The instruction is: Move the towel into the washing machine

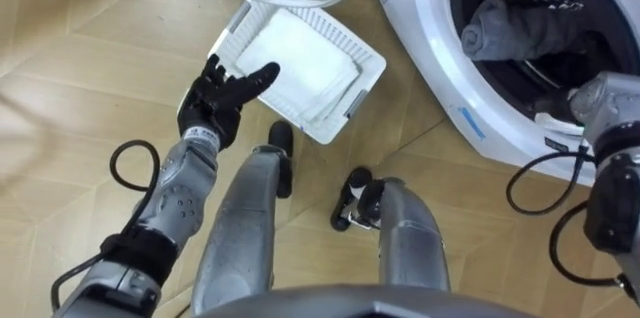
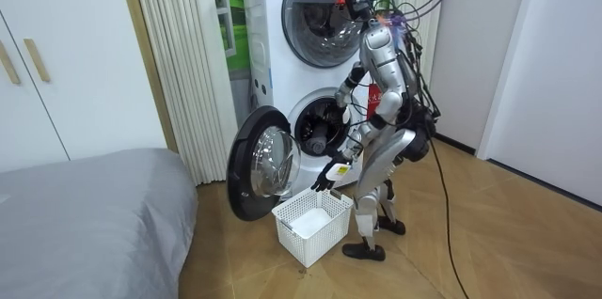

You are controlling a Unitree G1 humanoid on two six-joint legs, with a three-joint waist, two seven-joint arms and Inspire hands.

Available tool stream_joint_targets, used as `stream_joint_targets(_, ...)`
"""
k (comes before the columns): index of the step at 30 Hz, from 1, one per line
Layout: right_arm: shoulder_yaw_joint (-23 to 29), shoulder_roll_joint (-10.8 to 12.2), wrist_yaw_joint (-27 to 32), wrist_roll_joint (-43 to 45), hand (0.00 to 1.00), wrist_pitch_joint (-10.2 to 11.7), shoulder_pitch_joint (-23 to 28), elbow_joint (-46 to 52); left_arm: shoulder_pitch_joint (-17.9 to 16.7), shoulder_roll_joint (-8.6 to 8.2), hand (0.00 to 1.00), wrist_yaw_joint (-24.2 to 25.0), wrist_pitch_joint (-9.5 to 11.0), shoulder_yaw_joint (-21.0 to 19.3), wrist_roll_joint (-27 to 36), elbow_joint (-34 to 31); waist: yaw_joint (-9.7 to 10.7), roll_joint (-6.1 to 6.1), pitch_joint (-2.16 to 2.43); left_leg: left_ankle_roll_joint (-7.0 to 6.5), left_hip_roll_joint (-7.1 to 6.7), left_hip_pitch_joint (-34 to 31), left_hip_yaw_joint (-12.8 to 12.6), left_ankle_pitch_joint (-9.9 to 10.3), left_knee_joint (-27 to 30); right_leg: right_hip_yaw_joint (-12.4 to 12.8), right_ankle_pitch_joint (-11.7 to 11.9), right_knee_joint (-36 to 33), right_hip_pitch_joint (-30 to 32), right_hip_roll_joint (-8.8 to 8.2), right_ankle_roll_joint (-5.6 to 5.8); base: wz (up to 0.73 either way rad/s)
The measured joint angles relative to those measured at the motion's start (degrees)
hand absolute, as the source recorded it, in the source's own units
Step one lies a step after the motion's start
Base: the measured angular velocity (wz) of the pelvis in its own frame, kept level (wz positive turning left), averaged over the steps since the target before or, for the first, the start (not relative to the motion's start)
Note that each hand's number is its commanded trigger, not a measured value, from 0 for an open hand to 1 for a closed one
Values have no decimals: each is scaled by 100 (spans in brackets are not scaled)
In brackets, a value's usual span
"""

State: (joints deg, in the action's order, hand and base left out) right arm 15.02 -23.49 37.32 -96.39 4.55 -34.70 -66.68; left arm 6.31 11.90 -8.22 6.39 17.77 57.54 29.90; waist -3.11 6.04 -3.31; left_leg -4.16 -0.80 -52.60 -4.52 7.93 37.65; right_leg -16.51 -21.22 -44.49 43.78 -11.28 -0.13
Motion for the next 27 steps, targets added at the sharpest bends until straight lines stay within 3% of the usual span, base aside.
stream_joint_targets(5,104,0,66,-43,0,181,18,-12,75,-93,0,42,62,-4,-162,261,-13,-81,1,-14,-3,31,13,-8,-37,-80,8,81,-92,-3,14,6)
stream_joint_targets(10,112,22,49,260,0,194,132,-4,43,-130,0,275,88,-21,-829,458,-73,-155,-2,-26,-27,279,-11,-15,-196,-86,16,208,-309,-21,32,1)
stream_joint_targets(13,-173,99,-87,815,0,195,344,27,169,-156,0,438,107,-30,-1364,998,-106,-247,-5,-18,-49,569,-15,-20,-369,-102,27,383,-594,-13,50,2)
stream_joint_targets(20,-1047,395,-994,2605,0,191,1406,-139,-150,-85,0,560,176,-321,-2655,1692,-156,-393,41,-6,-92,1429,8,-26,-878,-244,150,1125,-1605,77,154,7)
stream_joint_targets(23,-1680,427,-1570,3607,0,214,2069,-248,-344,56,0,519,343,-415,-3306,2200,-168,-469,89,-6,-94,1882,-15,-26,-1146,-223,292,1617,-2147,191,212,3)
stream_joint_targets(27,-1805,548,-2088,4886,0,359,2885,-253,-797,145,0,443,353,-773,-3928,2678,-115,-539,162,4,-103,2541,-1,-19,-1537,-238,490,2262,-2894,300,262,-3)
